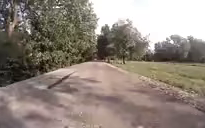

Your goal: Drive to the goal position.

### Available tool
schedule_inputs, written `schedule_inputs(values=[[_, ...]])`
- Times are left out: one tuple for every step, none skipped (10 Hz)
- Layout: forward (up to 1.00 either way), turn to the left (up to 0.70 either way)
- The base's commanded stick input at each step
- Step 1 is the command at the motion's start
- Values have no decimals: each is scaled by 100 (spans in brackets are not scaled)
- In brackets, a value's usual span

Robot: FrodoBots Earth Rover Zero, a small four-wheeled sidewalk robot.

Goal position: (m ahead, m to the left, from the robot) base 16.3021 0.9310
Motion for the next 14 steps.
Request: schedule_inputs(values=[[70,0],[70,0],[70,0],[70,0],[70,0],[70,0],[70,0],[70,0],[70,14],[70,35],[70,35],[70,35],[70,35],[70,35]])
